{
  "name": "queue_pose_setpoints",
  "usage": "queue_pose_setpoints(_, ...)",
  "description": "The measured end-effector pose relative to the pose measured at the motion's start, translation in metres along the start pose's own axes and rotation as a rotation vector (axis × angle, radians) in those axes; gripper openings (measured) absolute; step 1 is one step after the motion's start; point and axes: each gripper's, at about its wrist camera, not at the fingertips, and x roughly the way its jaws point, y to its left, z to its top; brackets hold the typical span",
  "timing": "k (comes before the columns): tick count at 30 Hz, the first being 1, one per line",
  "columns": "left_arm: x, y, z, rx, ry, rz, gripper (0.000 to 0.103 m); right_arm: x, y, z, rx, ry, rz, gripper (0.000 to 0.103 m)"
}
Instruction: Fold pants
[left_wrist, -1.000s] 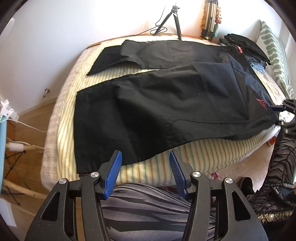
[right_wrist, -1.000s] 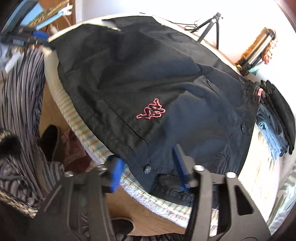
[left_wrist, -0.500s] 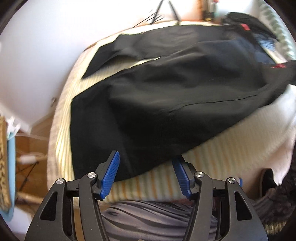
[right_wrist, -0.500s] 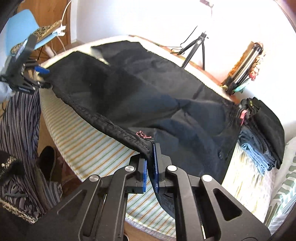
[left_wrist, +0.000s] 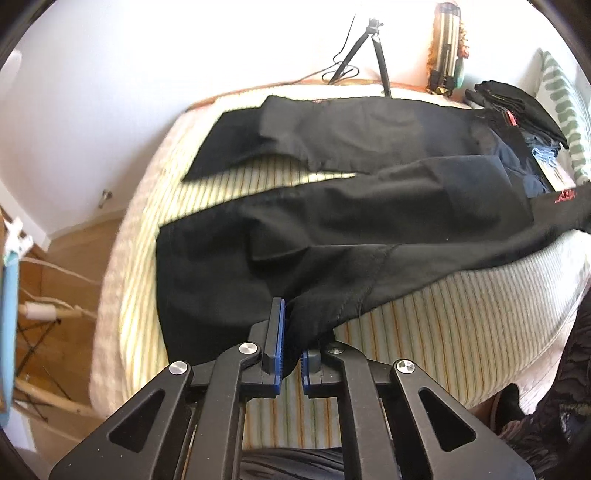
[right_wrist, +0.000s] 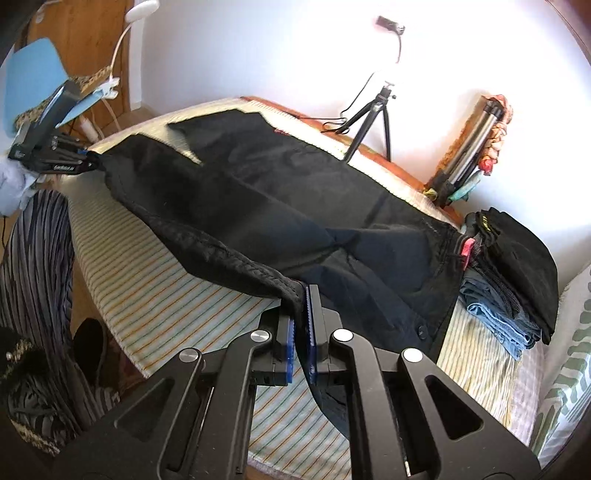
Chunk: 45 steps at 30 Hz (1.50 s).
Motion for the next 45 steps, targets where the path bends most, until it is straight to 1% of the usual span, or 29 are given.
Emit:
queue_pose_setpoints(6, -0.001, -0.001, 0.001, 0.029, -0.002, 0.006, 0.005, 0.001, -0.003, 0.004, 0.004, -0.016, -0.004, 0.005)
queue_pose_setpoints(7, 0.0, 0.0, 0.002, 0.031, 0.003, 0.009, 0.004, 0.001, -0.002, 0.004, 0.001, -0.016, -0.005, 0.005)
queue_pose_setpoints(10, -0.006, 0.003, 0.009, 0.022, -0.022, 0.007, 0.003, -0.001, -0.002, 0.007, -0.008, -0.025, -0.024, 0.005)
queue_pose_setpoints(13, -0.017, 0.007, 0.028, 0.037, -0.074, 0.023, 0.003, -0.006, -0.006, 0.015, -0.008, -0.045, -0.046, 0.005)
queue_pose_setpoints(16, -0.03, 0.01, 0.057, 0.075, -0.132, 0.044, 0.003, -0.007, -0.015, 0.03, -0.017, -0.064, -0.077, 0.005)
queue_pose_setpoints(17, -0.032, 0.01, 0.063, 0.085, -0.143, 0.049, 0.003, -0.007, -0.019, 0.036, -0.021, -0.072, -0.089, 0.005)
queue_pose_setpoints(19, -0.034, 0.009, 0.084, 0.119, -0.172, 0.067, 0.003, -0.004, -0.028, 0.051, -0.027, -0.086, -0.112, 0.004)
queue_pose_setpoints(22, -0.028, 0.009, 0.113, 0.165, -0.188, 0.093, 0.002, 0.007, -0.043, 0.074, -0.036, -0.095, -0.141, 0.004)
queue_pose_setpoints(25, -0.017, 0.012, 0.144, 0.179, -0.192, 0.091, 0.002, 0.027, -0.06, 0.099, -0.052, -0.091, -0.176, 0.004)
queue_pose_setpoints(29, 0.003, 0.014, 0.177, 0.198, -0.187, 0.094, 0.002, 0.063, -0.082, 0.128, -0.075, -0.062, -0.209, 0.004)
queue_pose_setpoints(32, 0.028, 0.014, 0.204, 0.223, -0.168, 0.118, 0.002, 0.096, -0.099, 0.148, -0.09, -0.024, -0.227, 0.004)
queue_pose_setpoints(35, 0.056, 0.013, 0.223, 0.233, -0.136, 0.121, 0.002, 0.132, -0.116, 0.162, -0.091, 0.029, -0.222, 0.004)
queue_pose_setpoints(39, 0.095, 0.012, 0.243, 0.25, -0.086, 0.13, 0.002, 0.182, -0.134, 0.17, -0.101, 0.102, -0.222, 0.004)
queue_pose_setpoints(42, 0.128, 0.008, 0.253, 0.272, -0.037, 0.14, 0.002, 0.217, -0.139, 0.168, -0.123, 0.159, -0.228, 0.004)
queue_pose_setpoints(45, 0.156, 0.005, 0.257, 0.291, 0.008, 0.15, 0.002, 0.246, -0.144, 0.163, -0.121, 0.204, -0.208, 0.004)
